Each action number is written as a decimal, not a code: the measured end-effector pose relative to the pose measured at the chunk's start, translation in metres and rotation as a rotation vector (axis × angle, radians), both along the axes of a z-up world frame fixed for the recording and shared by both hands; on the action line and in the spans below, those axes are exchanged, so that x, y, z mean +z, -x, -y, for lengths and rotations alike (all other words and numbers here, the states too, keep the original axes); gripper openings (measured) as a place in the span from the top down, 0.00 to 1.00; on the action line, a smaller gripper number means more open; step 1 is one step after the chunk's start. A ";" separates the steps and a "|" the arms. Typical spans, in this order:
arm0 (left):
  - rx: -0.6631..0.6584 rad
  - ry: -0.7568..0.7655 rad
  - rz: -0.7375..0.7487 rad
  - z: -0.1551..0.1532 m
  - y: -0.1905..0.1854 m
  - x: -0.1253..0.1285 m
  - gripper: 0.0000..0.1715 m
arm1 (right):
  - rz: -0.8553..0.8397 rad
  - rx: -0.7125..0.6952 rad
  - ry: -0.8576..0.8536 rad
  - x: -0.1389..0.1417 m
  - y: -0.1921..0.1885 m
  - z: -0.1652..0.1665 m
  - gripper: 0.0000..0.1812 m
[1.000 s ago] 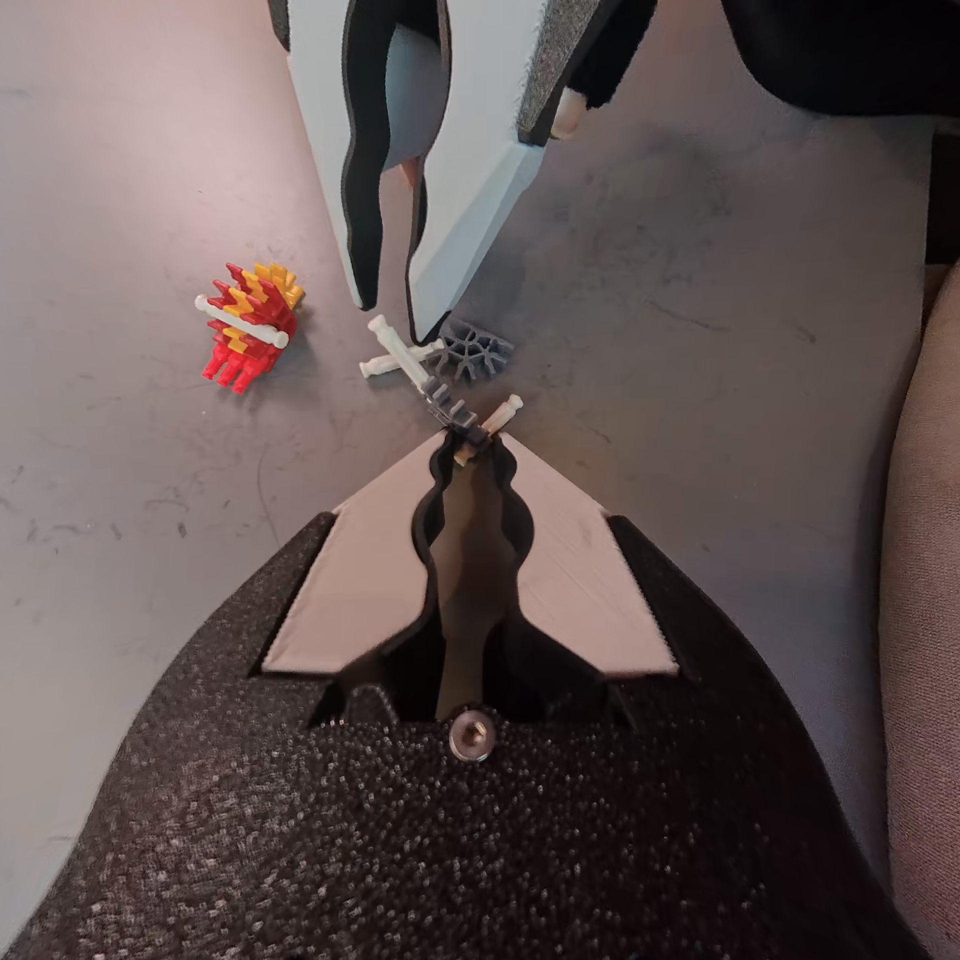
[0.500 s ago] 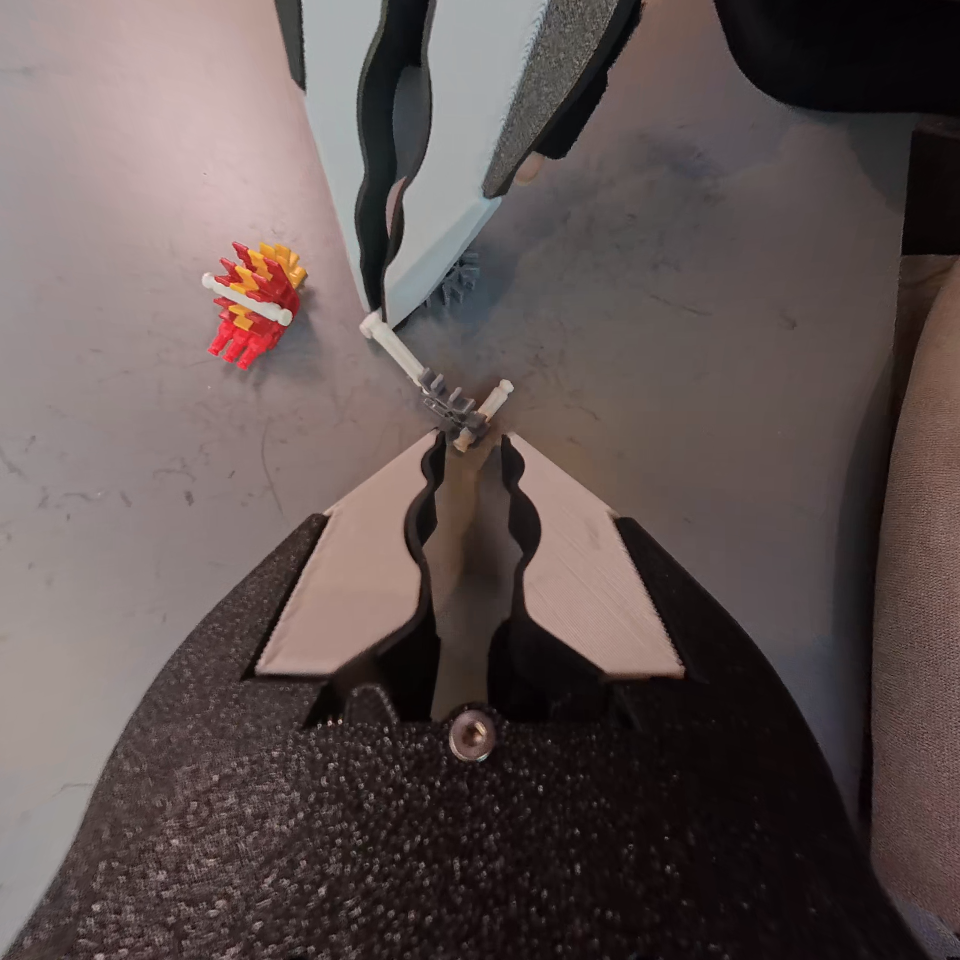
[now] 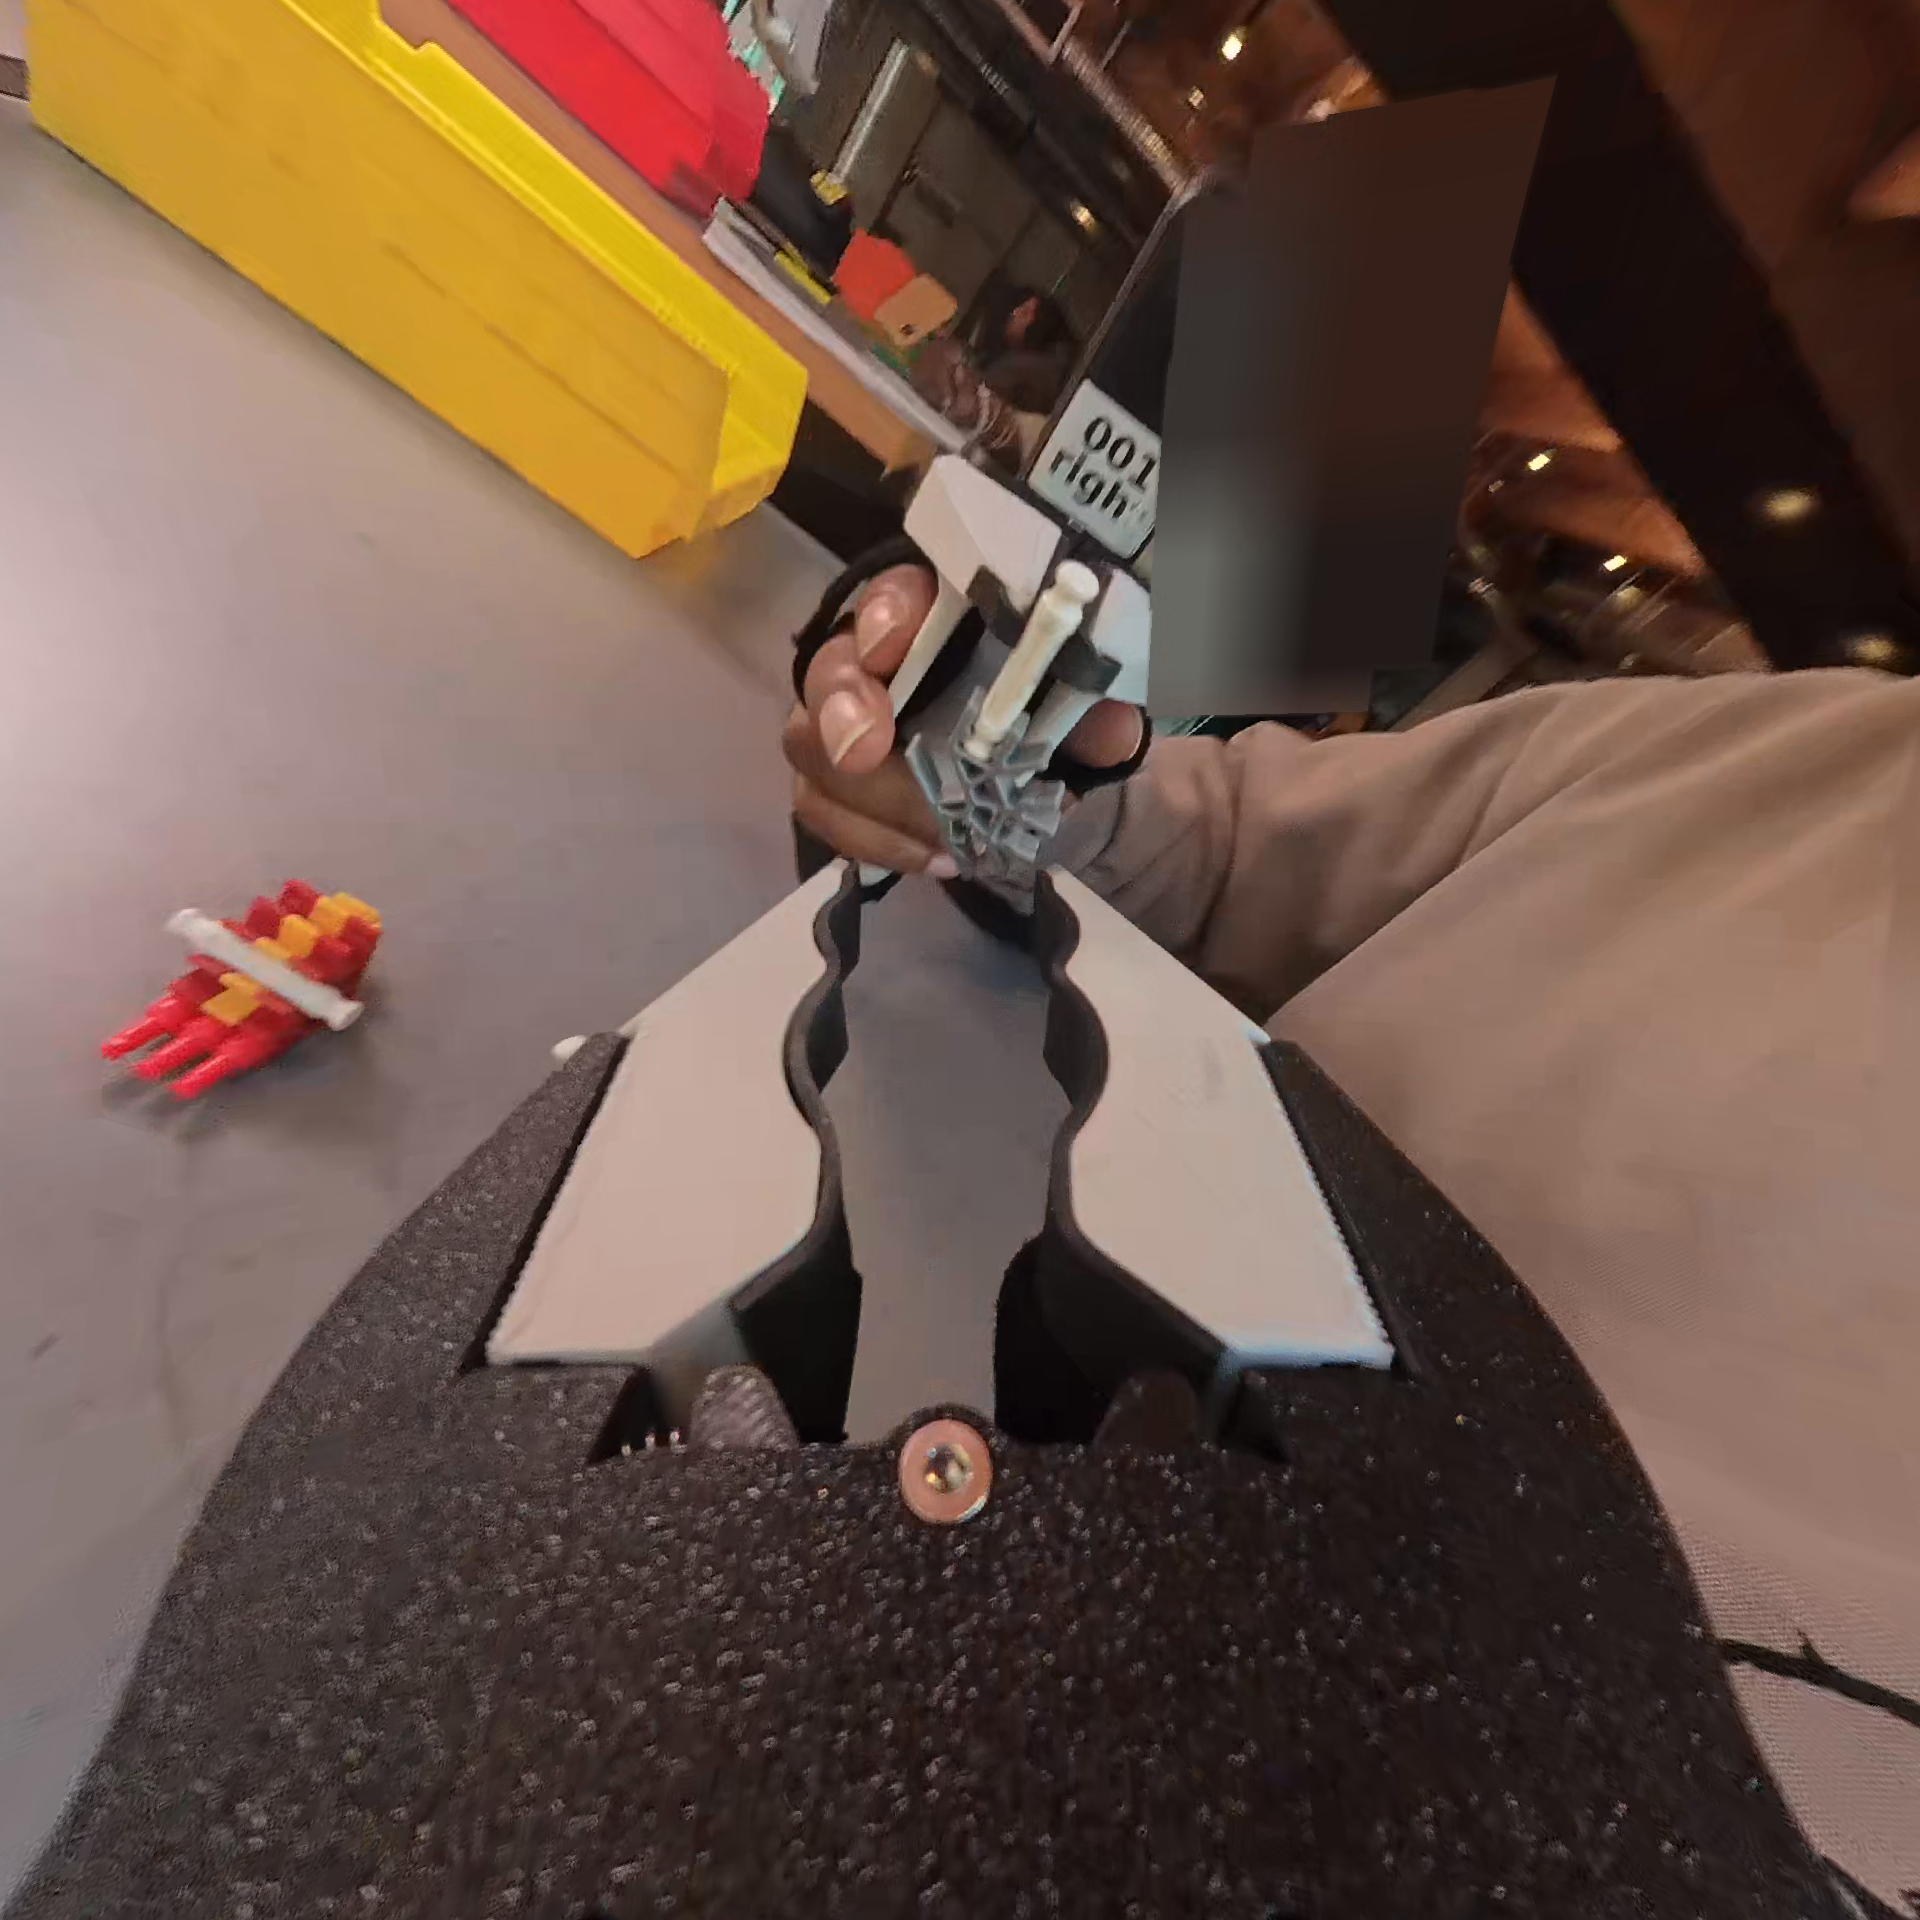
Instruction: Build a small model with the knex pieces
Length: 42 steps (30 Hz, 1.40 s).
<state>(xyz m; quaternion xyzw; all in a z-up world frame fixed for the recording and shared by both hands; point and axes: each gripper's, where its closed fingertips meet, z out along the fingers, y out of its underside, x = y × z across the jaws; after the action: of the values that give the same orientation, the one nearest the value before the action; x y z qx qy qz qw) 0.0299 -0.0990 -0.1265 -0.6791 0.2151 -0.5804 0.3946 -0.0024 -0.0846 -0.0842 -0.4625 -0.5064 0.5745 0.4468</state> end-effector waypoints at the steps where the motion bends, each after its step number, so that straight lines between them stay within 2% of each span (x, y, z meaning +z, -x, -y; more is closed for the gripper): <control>1: -0.022 0.019 0.057 0.001 -0.002 0.006 0.81 | -0.021 0.004 0.005 0.002 0.000 0.002 0.99; 3: -0.049 0.036 0.126 0.001 -0.006 0.013 0.83 | -0.043 0.016 0.017 0.004 -0.001 0.004 0.99; 4: -0.054 0.037 0.129 0.001 -0.006 0.013 0.87 | -0.038 0.013 0.017 0.003 -0.002 0.003 0.99; 7: -0.046 0.058 0.081 -0.001 -0.005 0.004 0.87 | 0.004 0.006 -0.017 -0.004 -0.005 -0.002 0.99; 13: -0.018 0.184 -0.076 -0.006 -0.002 -0.033 0.87 | 0.302 0.014 -0.161 -0.047 -0.010 -0.012 0.97; 17: -0.012 0.226 -0.127 -0.006 -0.002 -0.045 0.87 | 0.386 0.019 -0.188 -0.064 -0.010 -0.010 0.98; 21: 0.047 0.106 -0.238 -0.013 0.012 -0.045 0.83 | 0.441 -0.008 -0.101 -0.068 -0.012 -0.020 0.99; 24: 0.077 -0.066 -0.395 -0.013 0.032 -0.046 0.83 | 0.570 -0.030 0.031 -0.090 -0.017 -0.028 0.99; 27: 0.031 -0.150 -0.609 -0.005 0.039 -0.070 0.81 | 0.665 -0.013 0.173 -0.113 -0.018 -0.022 0.99; 29: -0.006 -0.163 -0.698 0.000 0.036 -0.086 0.79 | 0.705 -0.011 0.199 -0.123 -0.016 -0.018 0.99; 33: -0.040 -0.184 -0.803 0.004 0.029 -0.106 0.80 | 0.734 -0.022 0.174 -0.130 -0.013 -0.013 0.98; 42: 0.015 -0.230 -0.887 0.001 0.027 -0.110 0.86 | 0.666 -0.083 0.207 -0.121 -0.009 -0.023 0.99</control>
<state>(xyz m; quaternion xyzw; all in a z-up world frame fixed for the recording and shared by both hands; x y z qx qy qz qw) 0.0026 -0.0999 -0.2361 -0.8152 0.4213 -0.2031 0.3417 0.0070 -0.0613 -0.2057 -0.6875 -0.5444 0.4216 0.2307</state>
